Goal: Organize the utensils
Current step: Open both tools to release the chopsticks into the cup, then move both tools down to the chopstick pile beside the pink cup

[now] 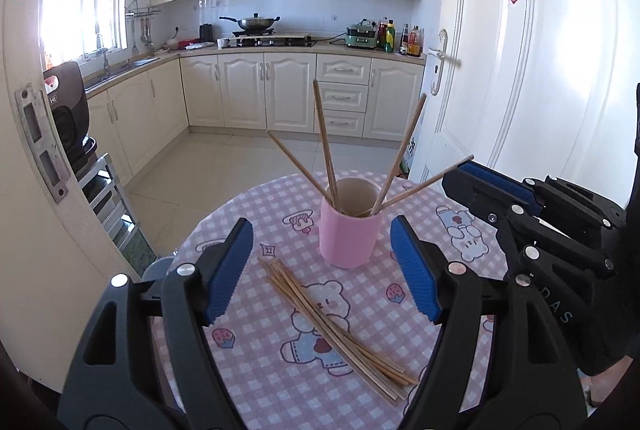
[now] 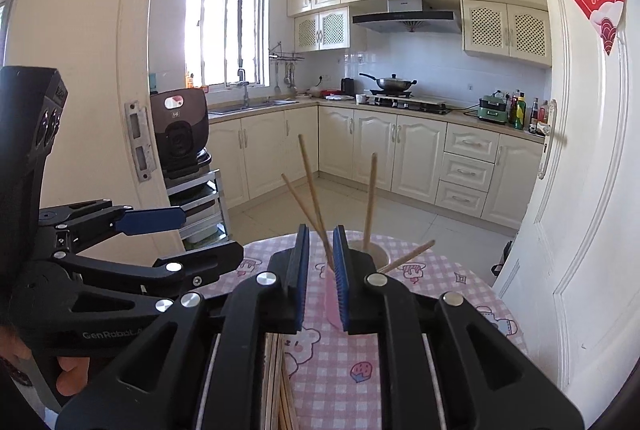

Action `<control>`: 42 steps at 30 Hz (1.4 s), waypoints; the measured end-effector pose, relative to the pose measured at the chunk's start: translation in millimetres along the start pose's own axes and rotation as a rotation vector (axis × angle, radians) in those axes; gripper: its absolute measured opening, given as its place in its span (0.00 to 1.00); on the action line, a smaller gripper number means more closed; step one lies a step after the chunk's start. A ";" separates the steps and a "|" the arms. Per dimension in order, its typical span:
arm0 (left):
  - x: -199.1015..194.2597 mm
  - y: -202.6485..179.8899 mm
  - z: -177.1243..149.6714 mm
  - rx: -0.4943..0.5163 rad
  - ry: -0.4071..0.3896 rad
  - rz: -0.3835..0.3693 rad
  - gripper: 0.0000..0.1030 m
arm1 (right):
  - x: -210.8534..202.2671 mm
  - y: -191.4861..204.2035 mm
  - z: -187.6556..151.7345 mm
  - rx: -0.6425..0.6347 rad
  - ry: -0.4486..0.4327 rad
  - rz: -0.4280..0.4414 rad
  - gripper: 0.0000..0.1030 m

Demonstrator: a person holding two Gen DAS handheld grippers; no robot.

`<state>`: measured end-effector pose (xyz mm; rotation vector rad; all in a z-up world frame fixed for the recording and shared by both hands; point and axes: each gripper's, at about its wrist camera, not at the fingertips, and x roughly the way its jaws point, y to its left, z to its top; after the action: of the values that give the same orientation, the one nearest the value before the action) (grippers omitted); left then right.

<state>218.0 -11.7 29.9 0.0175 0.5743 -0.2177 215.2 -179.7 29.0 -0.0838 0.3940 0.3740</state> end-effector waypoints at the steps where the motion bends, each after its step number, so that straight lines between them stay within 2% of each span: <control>1: 1.7 1.7 -4.2 0.002 0.016 0.002 0.69 | 2.5 3.3 -3.0 -0.006 0.015 0.008 0.11; 7: 21.5 24.4 -30.6 -0.024 0.125 0.000 0.69 | 23.9 20.9 -24.9 -0.074 0.099 0.012 0.11; 13: 60.4 47.5 -59.5 -0.090 0.275 0.010 0.69 | 69.9 31.6 -51.8 -0.085 0.285 0.040 0.13; 15: 71.7 55.3 -67.3 -0.113 0.312 0.028 0.69 | 84.2 33.2 -61.3 -0.075 0.335 0.050 0.13; 18: 92.9 66.1 -77.8 -0.152 0.391 0.010 0.69 | 112.3 31.8 -75.3 -0.046 0.456 0.092 0.13; 24: 117.7 80.5 -89.2 -0.208 0.448 0.018 0.69 | 149.9 29.7 -90.9 0.018 0.577 0.136 0.13; 31: 136.3 77.6 -95.1 -0.216 0.475 -0.004 0.69 | 168.1 26.5 -99.2 0.027 0.622 0.141 0.13; 35: 142.9 71.9 -96.4 -0.215 0.486 -0.011 0.69 | 172.4 27.8 -100.0 0.037 0.651 0.179 0.13; 37: 145.1 69.9 -96.7 -0.209 0.487 -0.009 0.69 | 170.0 28.2 -105.4 0.012 0.648 0.162 0.13; 40: 148.7 68.5 -98.2 -0.213 0.490 0.001 0.69 | 168.7 23.9 -106.7 0.031 0.636 0.155 0.06; 42: 151.4 66.9 -99.6 -0.212 0.496 -0.001 0.68 | 168.4 20.4 -108.9 0.037 0.636 0.163 0.06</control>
<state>302.2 31.2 -138.6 -0.1379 1.0897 -0.1521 312.6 -120.1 -137.1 -0.1355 1.0401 0.4982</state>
